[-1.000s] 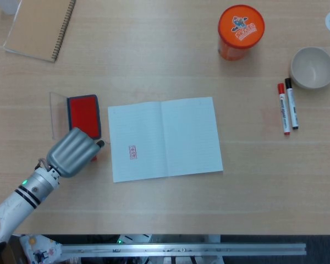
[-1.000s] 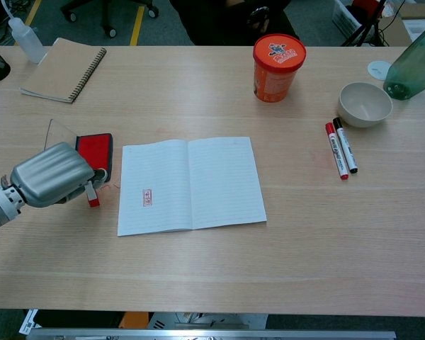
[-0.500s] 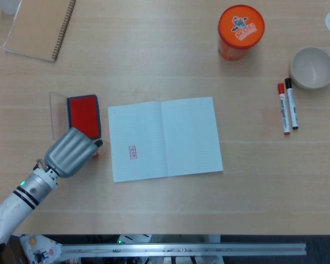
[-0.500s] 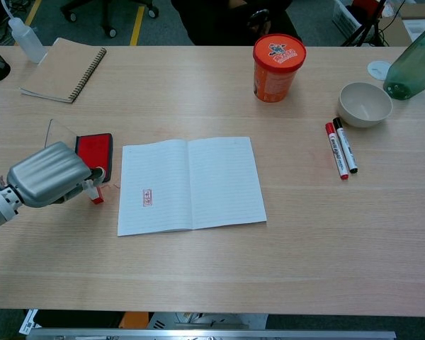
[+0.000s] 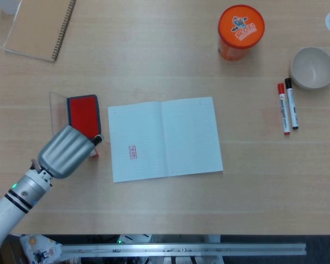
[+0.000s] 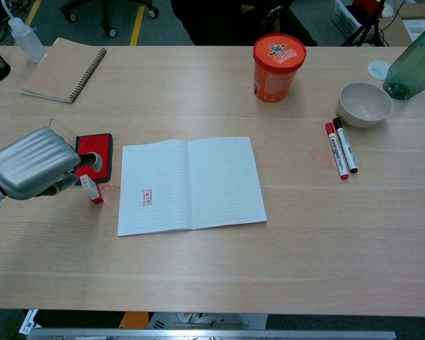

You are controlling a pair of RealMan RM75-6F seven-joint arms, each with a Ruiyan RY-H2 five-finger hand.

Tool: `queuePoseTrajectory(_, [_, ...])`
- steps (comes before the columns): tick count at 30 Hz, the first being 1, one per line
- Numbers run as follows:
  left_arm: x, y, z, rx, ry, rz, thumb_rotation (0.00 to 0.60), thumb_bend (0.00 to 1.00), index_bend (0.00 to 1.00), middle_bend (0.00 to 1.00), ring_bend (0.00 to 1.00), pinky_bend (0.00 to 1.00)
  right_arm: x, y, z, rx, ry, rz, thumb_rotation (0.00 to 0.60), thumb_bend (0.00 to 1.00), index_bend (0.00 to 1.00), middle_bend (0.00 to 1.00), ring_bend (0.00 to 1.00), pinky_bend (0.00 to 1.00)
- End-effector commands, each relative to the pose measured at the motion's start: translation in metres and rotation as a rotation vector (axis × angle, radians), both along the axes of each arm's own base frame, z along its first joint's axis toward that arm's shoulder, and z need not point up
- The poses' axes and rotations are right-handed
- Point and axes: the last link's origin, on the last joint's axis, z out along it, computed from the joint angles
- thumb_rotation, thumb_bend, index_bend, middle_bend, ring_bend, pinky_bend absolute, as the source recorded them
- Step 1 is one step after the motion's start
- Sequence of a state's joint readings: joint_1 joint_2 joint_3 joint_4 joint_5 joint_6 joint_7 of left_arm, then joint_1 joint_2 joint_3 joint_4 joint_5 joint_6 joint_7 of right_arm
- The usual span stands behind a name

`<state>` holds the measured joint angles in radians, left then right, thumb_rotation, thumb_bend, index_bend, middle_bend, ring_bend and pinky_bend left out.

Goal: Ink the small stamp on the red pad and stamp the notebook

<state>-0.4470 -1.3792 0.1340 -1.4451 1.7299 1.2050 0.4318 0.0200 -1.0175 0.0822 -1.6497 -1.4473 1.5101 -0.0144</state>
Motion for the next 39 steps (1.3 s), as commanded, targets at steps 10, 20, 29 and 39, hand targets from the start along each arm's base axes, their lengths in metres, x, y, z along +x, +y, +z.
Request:
queuePoseTrajectory(10, [0.014,0.010,0.074,0.242,-0.240,0.145,0.600,0.39,0.37,0.85,0.80,0.81,-0.003,-0.014,-0.005,0.052,-0.001,-0.028,0.600,0.20,0.19,0.32,0.28,0.35])
queuePoseTrajectory(20, [-0.022,0.010,0.115,0.443,-0.332,0.381,0.600,0.39,0.34,0.63,0.58,0.75,0.001,-0.023,-0.011,0.068,0.002,0.009,0.600,0.20,0.19,0.32,0.29,0.35])
queuePoseTrajectory(29, [-0.053,-0.015,0.130,0.541,-0.341,0.506,0.600,0.38,0.32,0.59,0.52,0.67,0.010,-0.023,-0.014,0.077,0.005,0.045,0.600,0.20,0.19,0.32,0.29,0.35])
queuePoseTrajectory(39, [-0.064,-0.034,0.133,0.560,-0.324,0.534,0.600,0.38,0.32,0.58,0.52,0.65,0.009,-0.020,-0.015,0.081,0.007,0.044,0.600,0.20,0.19,0.32,0.29,0.35])
